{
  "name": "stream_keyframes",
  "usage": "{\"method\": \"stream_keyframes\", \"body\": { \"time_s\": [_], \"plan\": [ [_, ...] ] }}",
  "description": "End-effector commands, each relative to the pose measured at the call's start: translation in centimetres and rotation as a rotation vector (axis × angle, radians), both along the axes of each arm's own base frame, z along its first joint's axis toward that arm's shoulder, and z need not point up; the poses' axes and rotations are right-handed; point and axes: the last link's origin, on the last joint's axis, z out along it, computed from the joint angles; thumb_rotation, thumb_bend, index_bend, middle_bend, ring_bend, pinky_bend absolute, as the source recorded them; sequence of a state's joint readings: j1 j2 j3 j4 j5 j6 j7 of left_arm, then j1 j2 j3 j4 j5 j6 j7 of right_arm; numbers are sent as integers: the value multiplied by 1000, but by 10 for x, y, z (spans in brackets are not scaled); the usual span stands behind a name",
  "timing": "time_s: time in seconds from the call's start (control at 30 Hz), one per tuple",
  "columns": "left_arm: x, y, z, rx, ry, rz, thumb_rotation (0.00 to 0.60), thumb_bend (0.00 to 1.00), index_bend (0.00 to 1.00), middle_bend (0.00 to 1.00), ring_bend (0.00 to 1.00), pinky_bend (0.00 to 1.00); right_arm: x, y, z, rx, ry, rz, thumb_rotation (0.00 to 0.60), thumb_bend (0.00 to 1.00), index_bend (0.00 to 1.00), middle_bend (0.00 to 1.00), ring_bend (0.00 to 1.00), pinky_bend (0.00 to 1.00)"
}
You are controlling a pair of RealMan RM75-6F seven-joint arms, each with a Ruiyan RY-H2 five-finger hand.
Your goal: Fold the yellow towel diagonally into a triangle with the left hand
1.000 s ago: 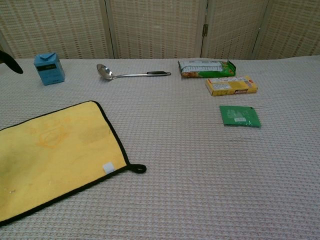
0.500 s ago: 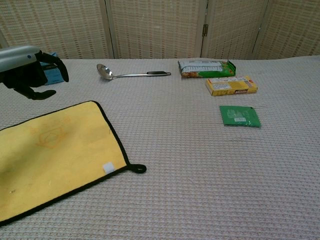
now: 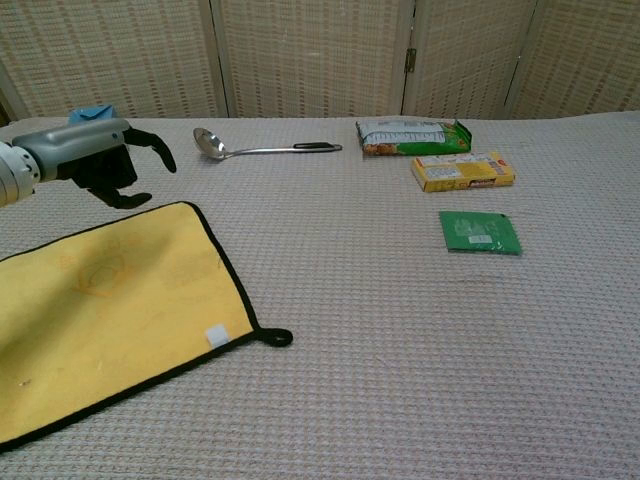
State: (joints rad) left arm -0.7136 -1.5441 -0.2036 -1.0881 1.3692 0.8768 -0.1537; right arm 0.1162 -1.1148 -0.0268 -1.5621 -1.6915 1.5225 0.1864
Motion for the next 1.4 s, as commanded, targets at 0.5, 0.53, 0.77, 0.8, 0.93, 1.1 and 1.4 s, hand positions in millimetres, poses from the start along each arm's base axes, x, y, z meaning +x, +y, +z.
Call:
{"method": "stream_keyframes", "body": {
  "time_s": [0.5,0.53,0.77,0.8,0.93,1.1,1.4],
  "plan": [
    [-13,37,-29,-27,6,51,547,457,364,1000,1000,1000,-7,4,5,-22,2,-27,600,452,0,0,0,0],
    [-15,39,-30,-29,8,58,546,466,370,1000,1000,1000,-8,3,5,-21,2,-32,600,452,0,0,0,0],
    [-20,51,-31,-27,7,91,475,488,384,1000,1000,1000,-13,1,5,-16,5,-55,600,452,0,0,0,0],
    [-21,52,-32,-28,11,97,436,488,384,1000,1000,1000,-13,1,4,-16,4,-56,600,452,0,0,0,0],
    [-24,55,-36,-39,29,119,365,488,379,1000,1000,1000,-15,0,4,-15,4,-66,600,453,0,0,0,0],
    [-26,58,-40,-47,33,131,355,489,365,1000,1000,1000,-18,-1,4,-10,4,-75,600,453,0,0,0,0],
    [-30,61,-42,-47,40,152,359,489,360,1000,1000,1000,-22,-2,3,2,-1,-95,600,453,0,0,0,0]
  ]
}}
